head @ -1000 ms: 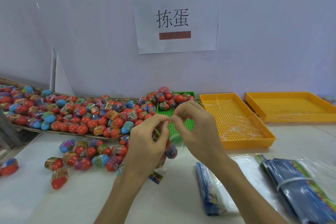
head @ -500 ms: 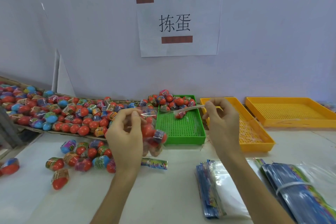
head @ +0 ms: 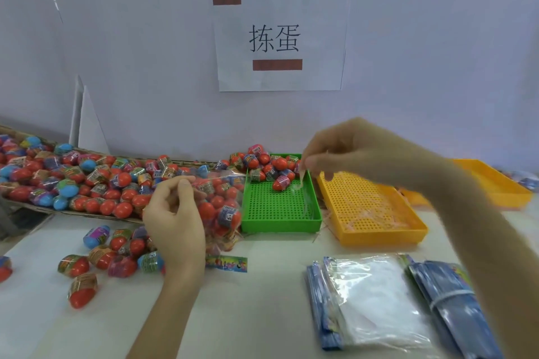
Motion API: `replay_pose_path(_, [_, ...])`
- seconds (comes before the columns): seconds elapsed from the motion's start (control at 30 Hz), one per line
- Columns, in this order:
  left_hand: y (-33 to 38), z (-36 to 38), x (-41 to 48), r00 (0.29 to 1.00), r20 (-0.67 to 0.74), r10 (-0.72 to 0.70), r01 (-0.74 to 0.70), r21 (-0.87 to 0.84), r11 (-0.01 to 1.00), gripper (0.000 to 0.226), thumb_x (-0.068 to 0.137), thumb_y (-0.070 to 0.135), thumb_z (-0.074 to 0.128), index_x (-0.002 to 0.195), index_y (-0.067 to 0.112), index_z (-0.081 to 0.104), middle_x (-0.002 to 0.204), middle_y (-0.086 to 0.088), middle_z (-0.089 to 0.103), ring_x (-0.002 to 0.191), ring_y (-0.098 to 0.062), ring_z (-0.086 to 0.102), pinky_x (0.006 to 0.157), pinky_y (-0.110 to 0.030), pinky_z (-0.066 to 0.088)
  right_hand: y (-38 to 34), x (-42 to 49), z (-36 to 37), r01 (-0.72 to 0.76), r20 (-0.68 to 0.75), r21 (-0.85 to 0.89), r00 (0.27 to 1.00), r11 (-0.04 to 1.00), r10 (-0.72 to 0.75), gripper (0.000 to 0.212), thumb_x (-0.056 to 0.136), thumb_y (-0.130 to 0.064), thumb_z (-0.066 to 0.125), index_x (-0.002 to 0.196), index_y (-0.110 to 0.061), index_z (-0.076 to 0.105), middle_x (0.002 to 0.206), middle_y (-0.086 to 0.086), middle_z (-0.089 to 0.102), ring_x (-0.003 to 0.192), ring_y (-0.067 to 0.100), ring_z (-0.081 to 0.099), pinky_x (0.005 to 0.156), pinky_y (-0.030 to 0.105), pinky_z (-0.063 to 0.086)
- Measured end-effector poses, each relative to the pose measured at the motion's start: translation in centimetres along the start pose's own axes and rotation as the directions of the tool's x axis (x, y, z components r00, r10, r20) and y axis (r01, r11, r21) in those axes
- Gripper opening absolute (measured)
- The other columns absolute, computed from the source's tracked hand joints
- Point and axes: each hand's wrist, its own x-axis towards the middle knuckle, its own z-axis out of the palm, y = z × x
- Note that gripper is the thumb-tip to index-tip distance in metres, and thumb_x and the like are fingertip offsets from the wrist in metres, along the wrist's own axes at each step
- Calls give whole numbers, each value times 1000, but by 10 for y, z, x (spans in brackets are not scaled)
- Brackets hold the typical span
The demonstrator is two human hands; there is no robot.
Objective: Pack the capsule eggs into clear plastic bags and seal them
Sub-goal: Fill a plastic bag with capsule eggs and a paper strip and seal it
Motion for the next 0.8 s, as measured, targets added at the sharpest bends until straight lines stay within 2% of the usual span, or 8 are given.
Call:
replay_pose_path(0.07, [1,1,-1,1000,20,9,-9,-4,1000,25,102,21,54,86,36,67,75,26,67,71,8,61,63,-7,47,-4,-6,-28,136,15,327,989,935,-149,15,93,-34,66,96,-23,76,87,-4,73,79,10,67,74,22,54])
replay_pose_path(0.13, [2,1,-3,999,33,11,-11,-12,1000,24,102,21,54,87,34,67,72,26,66,69,7,60,62,-7,46,13,-6,-40,39,23,746,996,665,-85,15,93,-30,65,96,-19,74,86,-5,67,78,11,62,74,24,53])
replay_pose_path(0.23, [1,1,-6,998,68,9,-8,-10,1000,24,102,19,54,86,30,68,70,21,65,66,4,57,62,-10,45,73,-6,-40,-481,40,314,868,819,494,23,101,-19,53,113,-8,70,90,1,66,80,19,58,80,34,56])
replay_pose_path(0.27, [1,1,-6,997,75,10,-9,-8,1000,24,102,19,54,85,31,68,71,20,65,67,3,57,63,-11,45,91,-9,-37,-634,111,-77,762,770,638,29,103,-18,50,123,-4,66,98,5,65,86,21,58,84,36,54])
replay_pose_path(0.33, [0,2,-6,996,89,10,-9,-6,1000,25,102,19,55,84,31,68,73,17,66,69,2,57,65,-14,45,108,-15,-42,-658,48,-388,685,646,727,40,104,-27,52,138,-6,56,123,8,64,105,23,60,97,35,48])
replay_pose_path(0.47, [4,4,-8,993,118,20,-20,-8,1000,24,102,19,55,88,32,69,79,11,70,74,-3,64,68,-15,50,93,-23,-45,-517,-323,-362,850,775,416,22,98,-34,62,114,-24,72,117,-1,72,95,12,65,85,31,45])
replay_pose_path(0.6, [7,4,-13,984,176,23,-21,-10,1000,21,103,19,54,92,26,70,79,6,71,75,-8,67,71,-21,52,62,-32,-8,-345,-577,-94,784,934,231,19,92,-34,69,74,-28,70,78,-15,70,74,-1,64,64,21,43])
replay_pose_path(0.8, [11,6,-18,975,216,45,-44,-13,999,24,102,17,56,89,31,69,77,9,71,75,-8,67,70,-15,53,22,-26,95,-276,-180,295,924,915,337,43,87,-37,74,126,-40,55,113,-18,66,94,2,67,78,26,59])
